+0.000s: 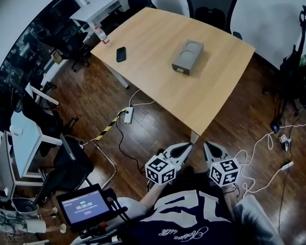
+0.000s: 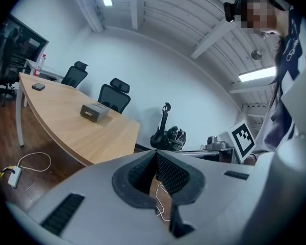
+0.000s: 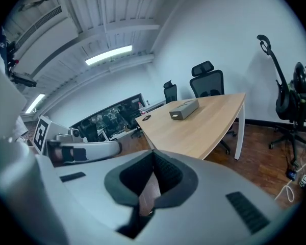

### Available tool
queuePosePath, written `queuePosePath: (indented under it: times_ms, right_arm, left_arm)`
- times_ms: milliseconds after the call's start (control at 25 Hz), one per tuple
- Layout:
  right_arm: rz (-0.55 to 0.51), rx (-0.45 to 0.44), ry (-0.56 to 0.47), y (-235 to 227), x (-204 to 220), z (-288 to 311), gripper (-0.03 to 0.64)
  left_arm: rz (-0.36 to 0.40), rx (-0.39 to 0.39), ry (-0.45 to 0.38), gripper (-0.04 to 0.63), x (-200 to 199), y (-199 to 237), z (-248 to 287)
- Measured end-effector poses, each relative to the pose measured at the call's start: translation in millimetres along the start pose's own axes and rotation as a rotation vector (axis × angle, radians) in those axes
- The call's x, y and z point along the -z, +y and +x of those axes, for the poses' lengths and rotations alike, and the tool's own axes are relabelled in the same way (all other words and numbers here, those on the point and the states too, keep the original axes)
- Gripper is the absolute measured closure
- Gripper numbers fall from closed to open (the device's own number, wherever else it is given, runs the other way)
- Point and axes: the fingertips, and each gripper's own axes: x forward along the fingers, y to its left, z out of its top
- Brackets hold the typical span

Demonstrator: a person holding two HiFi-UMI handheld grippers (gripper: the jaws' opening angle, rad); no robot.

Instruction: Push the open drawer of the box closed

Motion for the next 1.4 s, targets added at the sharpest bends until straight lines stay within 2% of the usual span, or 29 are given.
queuePosePath:
  times_ms: [640,960,1160,1400]
  right_arm:
    - [-0.025,-0.084,0.020,14.7,8.3,45.3,0.620]
    - [-0.038,-0.080,0.022,19.8,8.2,31.2,0.620]
    - [-0.040,-0.088,0.027,15.3,9.6,47.0,0.620]
    - [-0.042,-0.090,0.036,24.7,15.5,37.2,0.620]
  left_arm:
    - [0.021,-0.077,-0.021,0.594,5.1,39.9,-16.9]
    - [0.029,-0.087,-0.037,0.594,0.8,29.6,-28.2]
    - [0.025,-0.097,-0.036,0.594,1.3,46.2,-23.6]
    - [0.022,-0.094,-0.035,0.594,5.3,36.6,-34.4]
